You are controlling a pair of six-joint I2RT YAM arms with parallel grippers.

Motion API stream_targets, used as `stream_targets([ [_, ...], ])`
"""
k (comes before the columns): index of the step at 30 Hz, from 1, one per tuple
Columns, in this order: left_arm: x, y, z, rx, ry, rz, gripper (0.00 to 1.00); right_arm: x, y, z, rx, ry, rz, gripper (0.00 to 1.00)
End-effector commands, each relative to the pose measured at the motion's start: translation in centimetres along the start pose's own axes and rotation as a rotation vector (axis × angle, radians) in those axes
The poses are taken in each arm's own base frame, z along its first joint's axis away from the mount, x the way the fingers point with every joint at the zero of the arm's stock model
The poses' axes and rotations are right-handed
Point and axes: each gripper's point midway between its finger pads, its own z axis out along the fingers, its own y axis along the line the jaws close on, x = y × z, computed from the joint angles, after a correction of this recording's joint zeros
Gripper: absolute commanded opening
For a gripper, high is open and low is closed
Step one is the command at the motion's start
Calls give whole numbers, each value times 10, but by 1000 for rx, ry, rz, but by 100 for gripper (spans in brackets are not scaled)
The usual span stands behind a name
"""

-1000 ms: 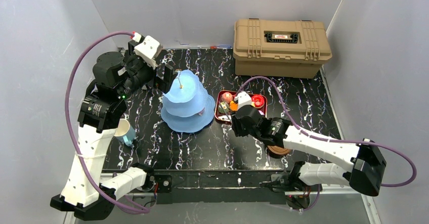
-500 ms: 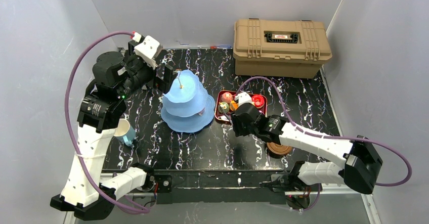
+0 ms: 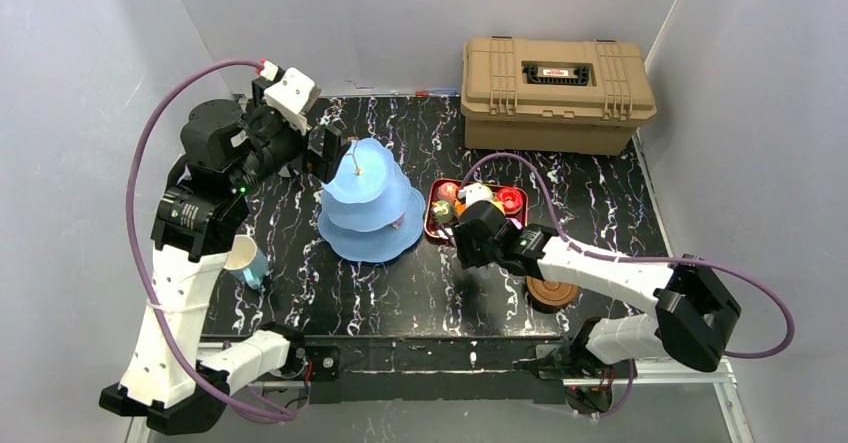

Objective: Serve the afternoon tea
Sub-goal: Pick up the desert from the tray.

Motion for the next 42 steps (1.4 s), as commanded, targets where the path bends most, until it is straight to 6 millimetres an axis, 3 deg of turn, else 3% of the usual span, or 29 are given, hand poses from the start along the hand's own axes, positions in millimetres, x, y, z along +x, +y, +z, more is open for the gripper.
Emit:
stream_targets([
  [1, -12, -2, -7, 6, -33, 4, 98, -12, -1, 4, -4, -40, 1, 52],
  [12, -12, -2, -4, 10, -31, -4, 98, -13, -2, 11, -27, -34, 2, 49],
  [19, -14, -1, -6, 4, -36, 0, 98, -14, 3, 15, -51, -26, -18, 26],
  [23, -13, -1, -6, 2, -33, 3, 98, -29, -1, -1, -49, -108, -15, 12],
  [26, -11, -1, -5, 4, -30, 1, 98, -39, -3, -14, -60, -172, -11, 9],
  [37, -11, -2, -7, 5, -33, -4, 98, -35, -3, -28, -98, -204, 10, 5],
  [42, -12, -3, -5, 10, -34, -12, 98, -24, -5, -15, -75, -141, 2, 19],
])
